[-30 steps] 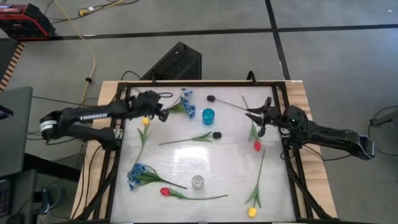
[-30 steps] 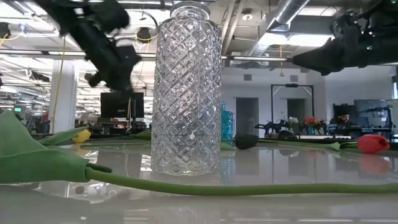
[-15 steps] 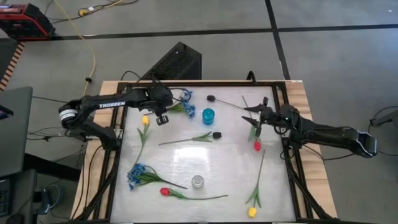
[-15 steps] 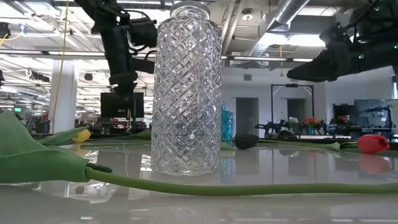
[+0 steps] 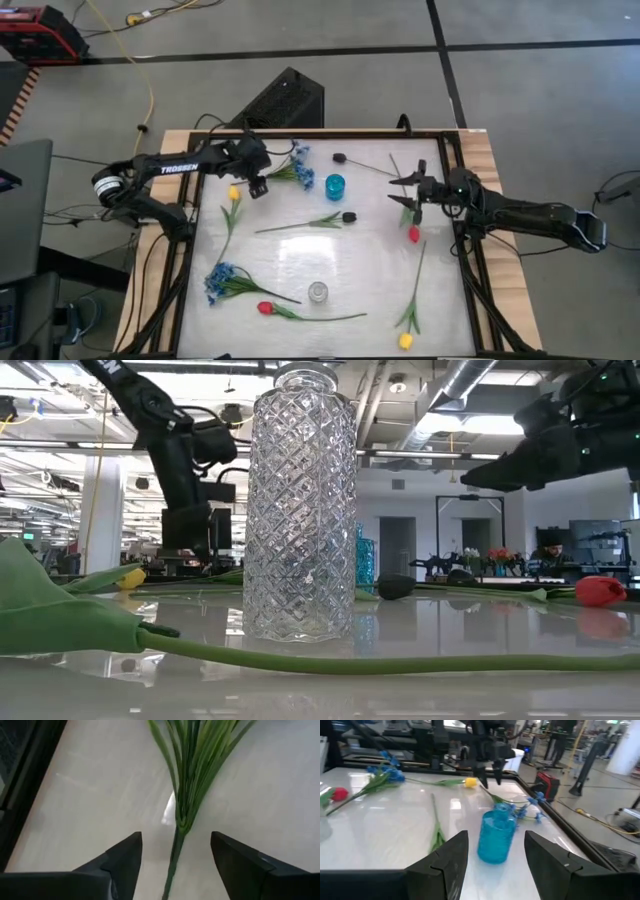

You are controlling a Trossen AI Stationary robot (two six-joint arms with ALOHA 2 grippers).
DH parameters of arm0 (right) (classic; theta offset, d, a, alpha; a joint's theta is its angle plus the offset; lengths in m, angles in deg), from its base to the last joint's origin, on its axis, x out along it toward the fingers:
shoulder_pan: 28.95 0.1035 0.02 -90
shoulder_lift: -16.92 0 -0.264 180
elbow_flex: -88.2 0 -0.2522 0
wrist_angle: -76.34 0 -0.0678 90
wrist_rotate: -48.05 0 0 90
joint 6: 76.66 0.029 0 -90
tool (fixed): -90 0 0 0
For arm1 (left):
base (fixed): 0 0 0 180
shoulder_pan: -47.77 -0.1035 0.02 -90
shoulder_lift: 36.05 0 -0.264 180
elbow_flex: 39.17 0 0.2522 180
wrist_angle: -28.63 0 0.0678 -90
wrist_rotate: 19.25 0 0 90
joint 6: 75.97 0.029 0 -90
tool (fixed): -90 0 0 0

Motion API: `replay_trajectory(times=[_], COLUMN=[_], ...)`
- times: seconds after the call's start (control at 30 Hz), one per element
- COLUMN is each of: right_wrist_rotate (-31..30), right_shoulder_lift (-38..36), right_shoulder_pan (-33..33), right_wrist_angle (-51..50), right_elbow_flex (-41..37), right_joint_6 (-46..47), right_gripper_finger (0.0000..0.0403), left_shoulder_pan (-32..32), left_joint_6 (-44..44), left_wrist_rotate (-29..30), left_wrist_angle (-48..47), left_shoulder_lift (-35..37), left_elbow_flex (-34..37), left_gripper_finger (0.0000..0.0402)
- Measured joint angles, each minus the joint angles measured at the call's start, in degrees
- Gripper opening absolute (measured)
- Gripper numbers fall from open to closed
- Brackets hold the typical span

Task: Sort flowers into vase by color
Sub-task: Put the top blue flowers into the blue vase

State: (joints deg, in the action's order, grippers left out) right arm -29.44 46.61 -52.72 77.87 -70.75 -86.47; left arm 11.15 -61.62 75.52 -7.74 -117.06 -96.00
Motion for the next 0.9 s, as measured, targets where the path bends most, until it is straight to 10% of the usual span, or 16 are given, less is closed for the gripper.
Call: replay_trajectory(times=[0.53,0.9], right_wrist_rotate=[4.54,3.81], right_shoulder_lift=[0.03,0.33], right_shoulder_pan=[0.15,0.00], right_wrist_angle=[-0.07,1.05], right_elbow_flex=[0.00,0.00], right_joint_6=[1.00,2.23], right_gripper_finger=[0.0221,0.0221], left_shoulder_pan=[-1.75,-1.74], left_joint_6=[3.10,4.73], left_wrist_rotate=[-4.68,-1.22], left_wrist_angle=[7.50,7.18], left_shoulder_lift=[-7.57,-8.40], left_elbow_flex=[3.85,-2.34], left_gripper_finger=[0.0218,0.0014])
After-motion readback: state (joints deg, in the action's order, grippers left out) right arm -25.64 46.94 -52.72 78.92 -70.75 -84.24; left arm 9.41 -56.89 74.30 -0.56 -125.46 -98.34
